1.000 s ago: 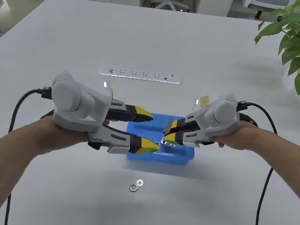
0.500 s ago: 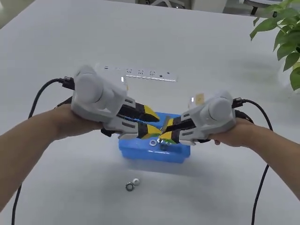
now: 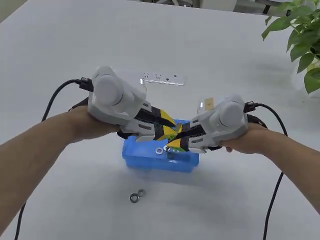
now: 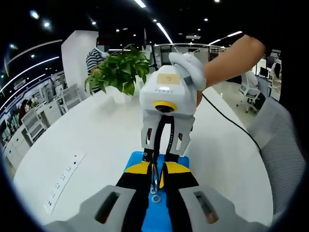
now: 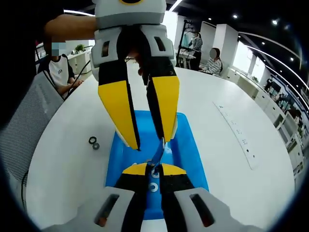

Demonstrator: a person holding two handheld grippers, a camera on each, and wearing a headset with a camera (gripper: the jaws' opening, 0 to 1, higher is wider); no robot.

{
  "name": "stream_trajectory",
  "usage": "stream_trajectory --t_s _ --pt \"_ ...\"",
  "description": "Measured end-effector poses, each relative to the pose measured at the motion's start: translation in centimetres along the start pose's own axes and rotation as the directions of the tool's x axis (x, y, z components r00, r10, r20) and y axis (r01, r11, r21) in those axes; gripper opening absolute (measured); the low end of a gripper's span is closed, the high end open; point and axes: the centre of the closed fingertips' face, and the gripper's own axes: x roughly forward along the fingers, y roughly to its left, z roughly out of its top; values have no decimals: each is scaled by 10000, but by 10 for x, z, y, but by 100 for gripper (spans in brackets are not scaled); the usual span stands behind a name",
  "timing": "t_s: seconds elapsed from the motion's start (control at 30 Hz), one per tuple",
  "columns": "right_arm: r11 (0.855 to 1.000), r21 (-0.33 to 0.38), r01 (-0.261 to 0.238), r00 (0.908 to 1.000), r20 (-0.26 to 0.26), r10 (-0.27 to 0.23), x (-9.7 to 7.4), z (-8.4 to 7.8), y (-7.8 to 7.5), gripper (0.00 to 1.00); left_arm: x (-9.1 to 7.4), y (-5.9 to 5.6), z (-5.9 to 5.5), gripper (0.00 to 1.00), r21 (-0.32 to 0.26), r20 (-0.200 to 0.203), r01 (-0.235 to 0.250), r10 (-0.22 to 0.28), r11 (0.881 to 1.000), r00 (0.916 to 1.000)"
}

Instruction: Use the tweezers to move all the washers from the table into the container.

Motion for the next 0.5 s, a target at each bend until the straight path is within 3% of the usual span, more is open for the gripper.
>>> stream_trajectory --t_s 0.07,0.5 --pt "10000 8 4 10000 7 -4 0 0 0 9 0 1 4 14 -61 141 2 -2 10000 9999" --pt "9999 -102 -25 10000 -30 25 1 0 1 9 9 1 3 7 135 73 162 -163 9998 9998"
